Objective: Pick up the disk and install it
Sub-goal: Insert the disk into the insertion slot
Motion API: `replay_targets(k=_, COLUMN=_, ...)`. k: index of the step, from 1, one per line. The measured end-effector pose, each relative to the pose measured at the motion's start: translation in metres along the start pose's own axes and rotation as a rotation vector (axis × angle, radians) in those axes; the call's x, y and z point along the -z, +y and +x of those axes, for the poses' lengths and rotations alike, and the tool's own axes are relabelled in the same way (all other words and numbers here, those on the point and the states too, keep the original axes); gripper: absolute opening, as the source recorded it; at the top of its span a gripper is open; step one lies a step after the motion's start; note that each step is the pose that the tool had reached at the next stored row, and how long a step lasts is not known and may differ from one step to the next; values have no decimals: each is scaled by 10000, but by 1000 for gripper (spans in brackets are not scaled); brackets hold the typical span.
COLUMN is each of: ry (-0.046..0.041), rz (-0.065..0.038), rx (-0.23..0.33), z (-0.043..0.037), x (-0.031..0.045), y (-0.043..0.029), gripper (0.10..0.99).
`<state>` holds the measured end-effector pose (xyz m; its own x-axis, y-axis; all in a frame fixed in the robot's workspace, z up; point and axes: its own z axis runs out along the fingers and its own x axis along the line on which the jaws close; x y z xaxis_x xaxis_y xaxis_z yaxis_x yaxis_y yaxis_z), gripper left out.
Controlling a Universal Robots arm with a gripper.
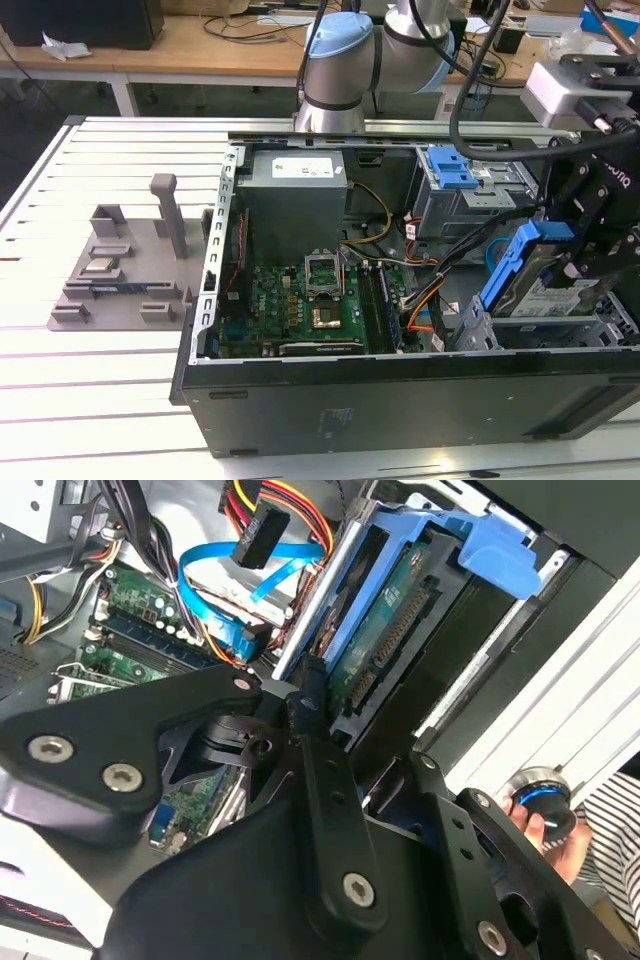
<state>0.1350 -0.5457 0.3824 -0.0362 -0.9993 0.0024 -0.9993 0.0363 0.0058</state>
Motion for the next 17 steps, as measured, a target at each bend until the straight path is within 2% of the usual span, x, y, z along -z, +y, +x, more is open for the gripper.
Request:
replay_targets(k=6, ry=-1, rz=1, rx=-1, z=0, x=-5, y=0, gripper=373)
replay_targets(k=7, ry=-3, rz=0, rx=0, z=0, x=-6, y=0, gripper=439)
replay_targets(k=10, ry=-1, rz=0, rx=1, z=0, x=-7, y=0, gripper=439)
replay_targets(k=11, ry=0, rz=0, rx=0, z=0, x=-7, y=0, gripper=424)
replay_targets(k=15, ry=-1, rz=0, rx=0, z=0, x=-9, y=0, gripper=176)
replay_targets(k=16, ry=-1, rz=0, rx=0, z=0, x=-9, y=0, gripper=176)
replay_targets(k=17, ry=-2, rz=1, rx=0, z=0, x=-10, y=0, gripper=114)
